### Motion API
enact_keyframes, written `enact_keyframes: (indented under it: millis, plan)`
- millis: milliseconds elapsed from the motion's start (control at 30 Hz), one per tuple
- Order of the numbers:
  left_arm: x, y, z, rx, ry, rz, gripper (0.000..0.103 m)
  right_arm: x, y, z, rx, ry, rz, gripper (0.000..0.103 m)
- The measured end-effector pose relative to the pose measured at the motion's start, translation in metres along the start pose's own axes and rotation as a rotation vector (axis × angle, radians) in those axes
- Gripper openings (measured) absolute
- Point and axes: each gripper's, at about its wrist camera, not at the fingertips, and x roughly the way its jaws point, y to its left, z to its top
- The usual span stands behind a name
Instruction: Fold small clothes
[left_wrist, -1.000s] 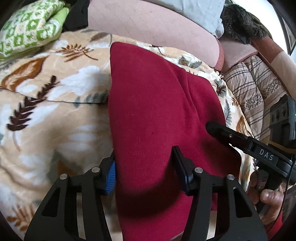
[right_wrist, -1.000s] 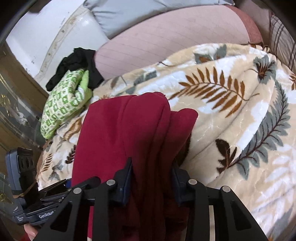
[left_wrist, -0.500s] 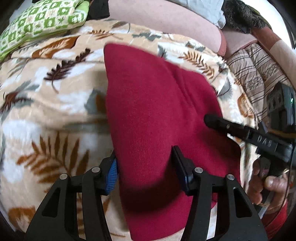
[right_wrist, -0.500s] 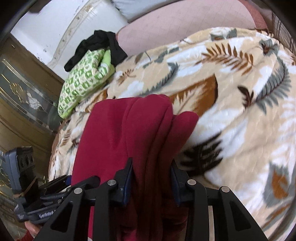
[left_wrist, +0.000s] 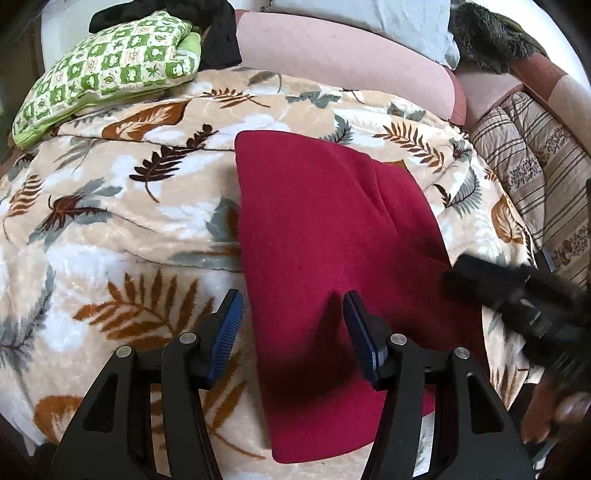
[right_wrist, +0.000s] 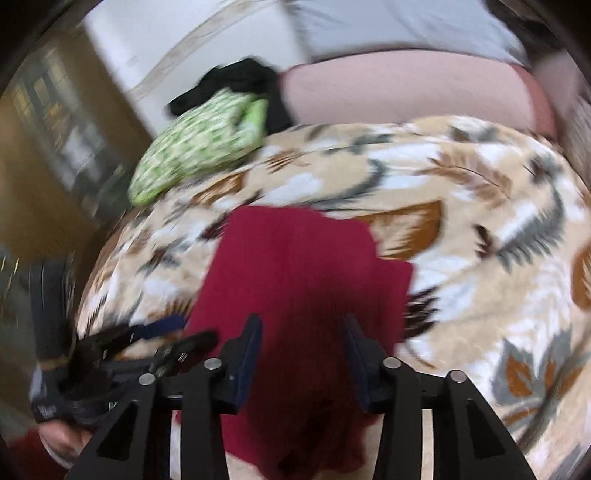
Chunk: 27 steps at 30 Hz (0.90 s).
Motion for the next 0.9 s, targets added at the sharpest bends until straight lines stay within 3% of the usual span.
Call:
enact_keyframes:
  millis: [167, 533, 600, 667, 900]
  plan:
    - [0.000, 0.000, -0.004, 0.004, -0.014, 0.023, 0.056, 0.029, -0.008, -0.029, -0.043, 0.072, -0.128, 0.032]
    - [-0.021, -0.006, -0.003, 0.000, -0.104, 0.125, 0.056, -0.001, -0.001, -0.025, 0.010, 0.022, -0.172, 0.032]
    - [-0.023, -0.008, -0.003, 0.012, -0.106, 0.149, 0.056, -0.008, 0.006, -0.025, 0.011, -0.004, -0.190, 0.034]
    - [-0.027, -0.009, -0.003, 0.021, -0.112, 0.166, 0.056, -0.012, 0.011, -0.024, 0.012, -0.027, -0.212, 0.046]
    - [-0.043, -0.009, -0.006, 0.009, -0.158, 0.208, 0.056, -0.020, 0.022, -0.021, 0.023, -0.057, -0.259, 0.048]
